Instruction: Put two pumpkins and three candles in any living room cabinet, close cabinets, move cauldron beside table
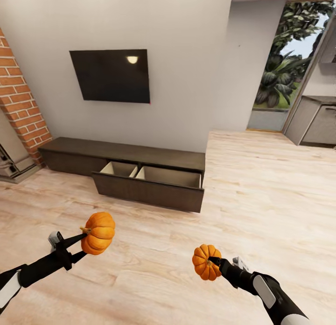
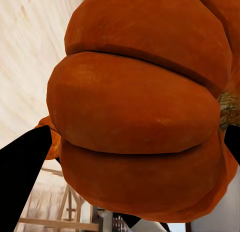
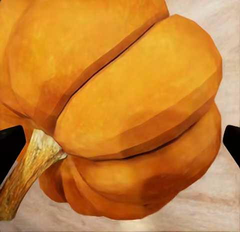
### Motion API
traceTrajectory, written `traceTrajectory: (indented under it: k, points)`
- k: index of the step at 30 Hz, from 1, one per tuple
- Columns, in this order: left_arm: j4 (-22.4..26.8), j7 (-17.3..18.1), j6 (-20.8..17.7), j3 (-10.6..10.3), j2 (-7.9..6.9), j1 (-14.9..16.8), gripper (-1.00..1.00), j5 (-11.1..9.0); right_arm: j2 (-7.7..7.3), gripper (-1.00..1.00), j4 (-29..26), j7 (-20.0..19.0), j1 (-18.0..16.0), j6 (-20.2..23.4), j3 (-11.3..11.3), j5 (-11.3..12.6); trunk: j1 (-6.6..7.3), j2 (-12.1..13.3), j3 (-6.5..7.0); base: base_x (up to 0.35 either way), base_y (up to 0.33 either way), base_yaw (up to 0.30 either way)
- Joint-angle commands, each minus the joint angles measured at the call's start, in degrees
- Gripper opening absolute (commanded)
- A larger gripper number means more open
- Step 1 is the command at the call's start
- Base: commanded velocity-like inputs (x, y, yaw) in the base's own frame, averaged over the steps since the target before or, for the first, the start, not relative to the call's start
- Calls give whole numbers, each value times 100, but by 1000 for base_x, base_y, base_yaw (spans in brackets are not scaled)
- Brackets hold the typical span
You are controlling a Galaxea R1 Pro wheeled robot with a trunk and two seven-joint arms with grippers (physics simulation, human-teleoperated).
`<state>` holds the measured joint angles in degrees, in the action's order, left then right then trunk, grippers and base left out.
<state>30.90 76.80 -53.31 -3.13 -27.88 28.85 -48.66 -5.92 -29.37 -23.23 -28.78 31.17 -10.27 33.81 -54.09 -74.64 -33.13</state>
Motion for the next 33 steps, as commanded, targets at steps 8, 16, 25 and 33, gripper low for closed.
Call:
traceTrajectory:
  k: [8,16,25,33]
  points:
    - [-4,3,-57,-21,-4,6,-100,-64,3,-100,-6,-6,-4,55,-30,54,-3,-3,-4,337,99,-30]
    - [-4,2,-57,-21,1,6,-100,-64,4,-100,-1,-6,-4,55,-35,55,-3,-3,3,282,172,-111]
    - [-3,2,-57,-21,1,6,-100,-64,4,-100,0,-6,-4,55,-28,55,-3,-3,3,296,144,-71]
    - [-3,3,-55,-21,-1,6,-100,-64,4,-100,-2,-6,-4,55,-34,55,-3,-3,3,319,77,-75]
